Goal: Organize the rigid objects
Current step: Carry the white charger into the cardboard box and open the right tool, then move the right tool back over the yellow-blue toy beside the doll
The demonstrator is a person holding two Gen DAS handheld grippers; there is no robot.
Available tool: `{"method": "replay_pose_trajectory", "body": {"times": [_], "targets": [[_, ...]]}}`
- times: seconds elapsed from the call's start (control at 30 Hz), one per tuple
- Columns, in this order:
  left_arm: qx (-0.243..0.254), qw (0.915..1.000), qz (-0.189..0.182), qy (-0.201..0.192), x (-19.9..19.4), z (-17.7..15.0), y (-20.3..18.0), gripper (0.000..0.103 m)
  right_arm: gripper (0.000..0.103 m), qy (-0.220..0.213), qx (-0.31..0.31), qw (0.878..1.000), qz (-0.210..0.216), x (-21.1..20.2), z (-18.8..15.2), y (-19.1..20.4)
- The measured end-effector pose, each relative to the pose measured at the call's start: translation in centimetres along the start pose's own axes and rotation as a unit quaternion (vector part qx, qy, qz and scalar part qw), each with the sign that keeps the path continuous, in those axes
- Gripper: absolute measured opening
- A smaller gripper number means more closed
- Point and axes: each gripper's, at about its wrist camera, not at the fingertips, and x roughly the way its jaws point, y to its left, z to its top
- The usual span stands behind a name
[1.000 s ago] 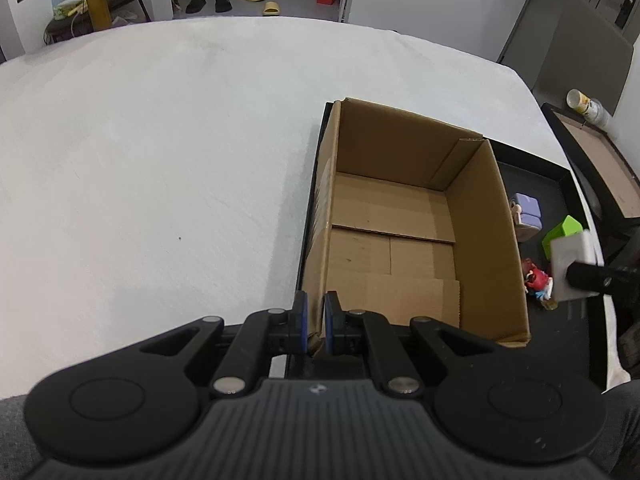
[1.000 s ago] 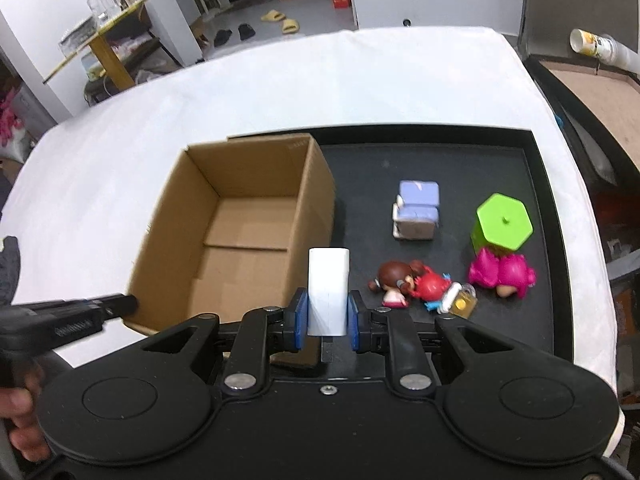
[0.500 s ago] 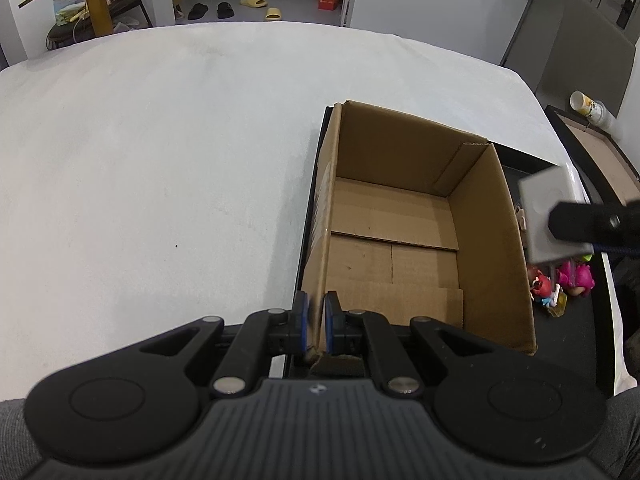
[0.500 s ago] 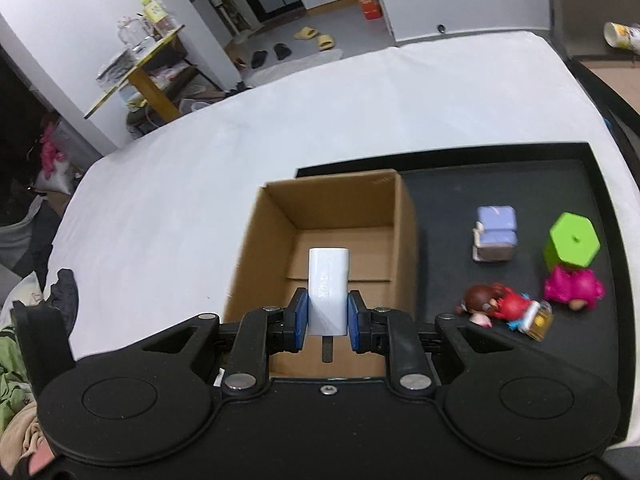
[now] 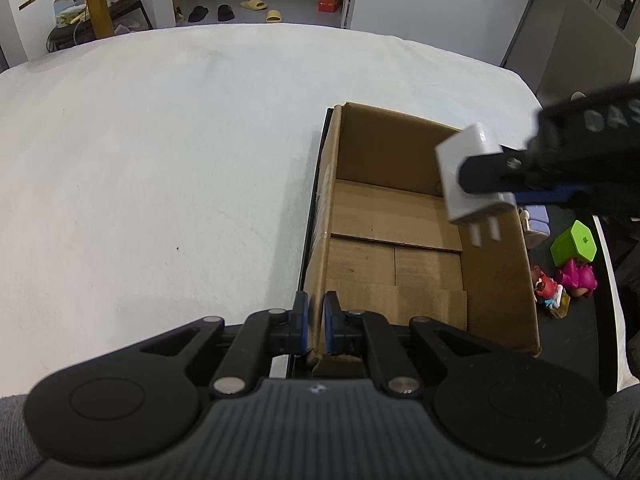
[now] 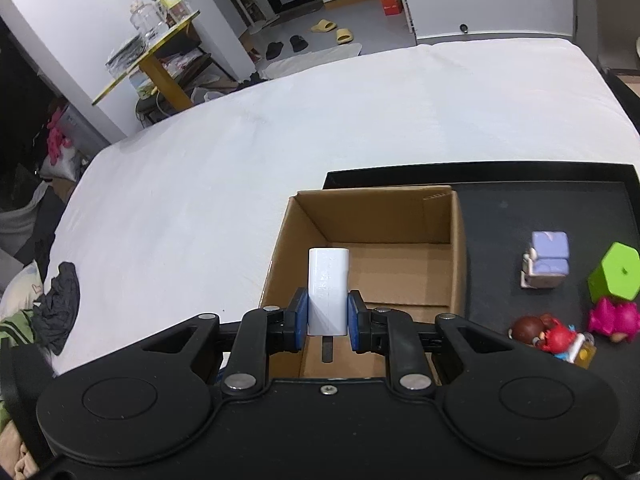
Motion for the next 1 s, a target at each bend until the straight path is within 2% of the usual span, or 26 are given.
{"method": "replay_pose_trajectory", "body": {"times": [0.47,0.53,0.6,0.73,0.9,1.0], "targets": [[-0.013,0.9998,-0.014,0.005,0.2,0.1,0.7,0.007,0.021,0.011,-0.064,0.998,-0.016,3.5,3.3,2.9],[-0.014,0.9998,-0.016,0.005,0.2,0.1,0.8,0.007,0.025,0.011,-0.072,0.997,-0.015,3.9,3.5,3.2],[-0.014,0.9998,-0.013,0.006,0.3,0.1,0.7,0.007,0.033,0.007,-0.079,0.997,-0.017,3.9,3.6,3.5],[-0.019,0.9997,-0.017,0.005,0.2,0.2,0.8,0.007,0.035,0.005,-0.073,0.997,-0.020,3.1,3.3,3.0],[-0.014,0.9998,-0.014,0.003,0.3,0.0,0.7,0.007,0.050,0.003,-0.066,0.997,-0.028,2.0,2.6,1.9],[-0.014,0.9998,-0.014,0.003,0.3,0.0,0.8,0.007,0.052,0.006,-0.059,0.998,-0.030,1.4,2.3,1.3]]}}
